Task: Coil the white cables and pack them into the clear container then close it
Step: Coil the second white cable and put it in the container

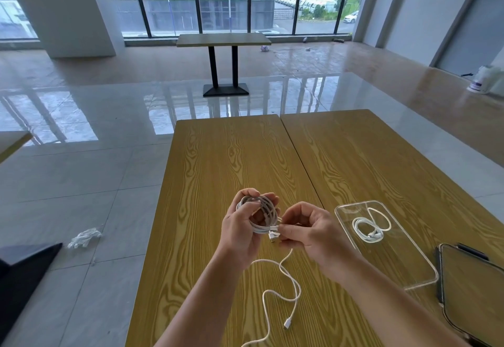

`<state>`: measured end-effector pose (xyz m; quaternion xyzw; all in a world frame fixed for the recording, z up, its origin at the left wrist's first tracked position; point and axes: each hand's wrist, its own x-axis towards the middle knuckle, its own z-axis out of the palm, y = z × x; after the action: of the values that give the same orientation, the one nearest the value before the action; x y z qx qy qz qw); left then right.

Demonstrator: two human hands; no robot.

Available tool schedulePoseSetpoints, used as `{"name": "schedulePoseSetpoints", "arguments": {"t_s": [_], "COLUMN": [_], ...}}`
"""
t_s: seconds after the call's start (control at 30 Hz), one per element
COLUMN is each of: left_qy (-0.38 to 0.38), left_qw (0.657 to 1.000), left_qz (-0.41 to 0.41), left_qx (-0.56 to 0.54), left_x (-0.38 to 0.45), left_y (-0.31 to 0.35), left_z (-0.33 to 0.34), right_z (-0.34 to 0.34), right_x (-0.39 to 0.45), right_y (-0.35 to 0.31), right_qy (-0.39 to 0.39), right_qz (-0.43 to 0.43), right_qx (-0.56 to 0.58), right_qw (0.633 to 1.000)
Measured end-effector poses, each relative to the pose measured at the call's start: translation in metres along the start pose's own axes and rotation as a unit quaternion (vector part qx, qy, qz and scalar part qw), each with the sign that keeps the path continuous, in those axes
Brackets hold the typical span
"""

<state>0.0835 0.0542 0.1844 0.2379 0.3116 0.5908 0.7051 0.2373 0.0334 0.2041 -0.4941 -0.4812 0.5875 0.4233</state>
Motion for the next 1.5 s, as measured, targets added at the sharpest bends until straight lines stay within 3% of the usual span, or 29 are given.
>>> {"name": "schedulePoseSetpoints", "arguments": {"t_s": [0.13,0.5,1.0,1.17,1.5], "left_qy": [-0.001,-0.022,-0.093,-0.074,0.002], "left_qw": [1.0,1.0,0.991,0.983,0.973], "left_qz": [0.009,0.013,-0.044,-0.019,0.027], "left_qx": [0.014,0.016,0.084,0.166,0.228], "left_x": [0.0,-0.003,0.001,0.004,0.002], "left_y": [-0.002,-0.007,-0.001,-0.004,-0.01], "left_z": [0.001,0.0,-0.004,-0.009,-0.009], "right_z": [0.003,0.011,0.015,0.012,0.007], "right_x": [-0.001,0.005,0.01,0.01,0.008], "right_y": [0.0,-0.007,-0.004,-0.005,-0.005], "right_qy": [0.035,0.026,0.028,0.061,0.005], "right_qz": [0.039,0.152,0.203,0.189,0.201], "right_qx": [0.002,0.083,0.204,0.204,0.19], "right_qw": [0.999,0.984,0.957,0.959,0.961]}}
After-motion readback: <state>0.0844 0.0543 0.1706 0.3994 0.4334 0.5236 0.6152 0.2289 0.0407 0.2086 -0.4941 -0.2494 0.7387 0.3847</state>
